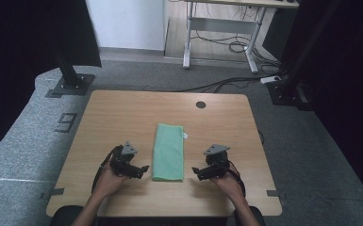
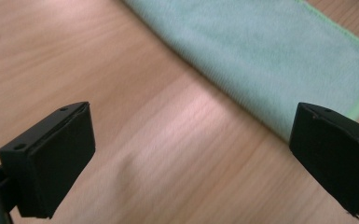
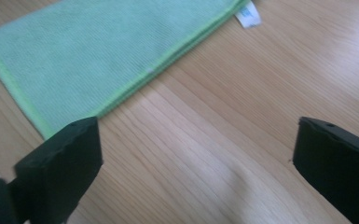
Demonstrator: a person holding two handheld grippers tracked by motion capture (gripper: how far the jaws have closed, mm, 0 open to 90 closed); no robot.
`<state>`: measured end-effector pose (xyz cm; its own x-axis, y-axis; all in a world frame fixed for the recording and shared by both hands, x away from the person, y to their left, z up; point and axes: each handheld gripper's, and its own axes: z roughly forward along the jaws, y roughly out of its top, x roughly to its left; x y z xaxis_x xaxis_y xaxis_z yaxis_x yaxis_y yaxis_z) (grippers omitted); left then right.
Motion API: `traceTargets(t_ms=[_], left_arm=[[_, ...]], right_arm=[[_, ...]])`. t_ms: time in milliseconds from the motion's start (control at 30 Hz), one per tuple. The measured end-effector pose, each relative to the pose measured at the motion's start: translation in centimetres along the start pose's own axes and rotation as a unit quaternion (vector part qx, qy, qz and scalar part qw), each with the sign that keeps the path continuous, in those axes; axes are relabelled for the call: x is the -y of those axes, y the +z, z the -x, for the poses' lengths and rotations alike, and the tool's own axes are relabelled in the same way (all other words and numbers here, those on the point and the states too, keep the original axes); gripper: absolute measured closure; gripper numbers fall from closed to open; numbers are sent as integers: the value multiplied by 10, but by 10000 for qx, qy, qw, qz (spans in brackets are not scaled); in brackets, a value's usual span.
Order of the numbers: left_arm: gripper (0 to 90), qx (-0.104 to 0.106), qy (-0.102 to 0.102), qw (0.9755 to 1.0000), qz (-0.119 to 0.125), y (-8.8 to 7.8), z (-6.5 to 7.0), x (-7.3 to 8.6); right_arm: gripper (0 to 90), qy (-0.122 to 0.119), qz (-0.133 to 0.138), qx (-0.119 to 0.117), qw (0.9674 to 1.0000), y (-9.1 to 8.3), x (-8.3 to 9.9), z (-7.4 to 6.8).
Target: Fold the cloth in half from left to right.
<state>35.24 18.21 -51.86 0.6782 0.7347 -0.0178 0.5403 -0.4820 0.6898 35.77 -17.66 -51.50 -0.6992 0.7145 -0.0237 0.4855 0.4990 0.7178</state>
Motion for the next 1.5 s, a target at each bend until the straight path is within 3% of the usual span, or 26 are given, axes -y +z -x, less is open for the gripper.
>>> traceTargets(t_ms=[167,500,800,1500], left_arm=[[0,-176,-92,9998,-63,-6,-6,18],[0,-378,-103,9990,-222,-1,-11,34],[0,-318,-179,9991,-204,3,-14,40],[0,-279,-213,9992,-211,4,-15,40]], right_arm=[[0,160,15,85,9998,-5,12,9],[0,283,36,179,9994,-1,29,18],[0,333,2,231,9992,8,42,22],[0,385,-16,182,9991,11,48,24]])
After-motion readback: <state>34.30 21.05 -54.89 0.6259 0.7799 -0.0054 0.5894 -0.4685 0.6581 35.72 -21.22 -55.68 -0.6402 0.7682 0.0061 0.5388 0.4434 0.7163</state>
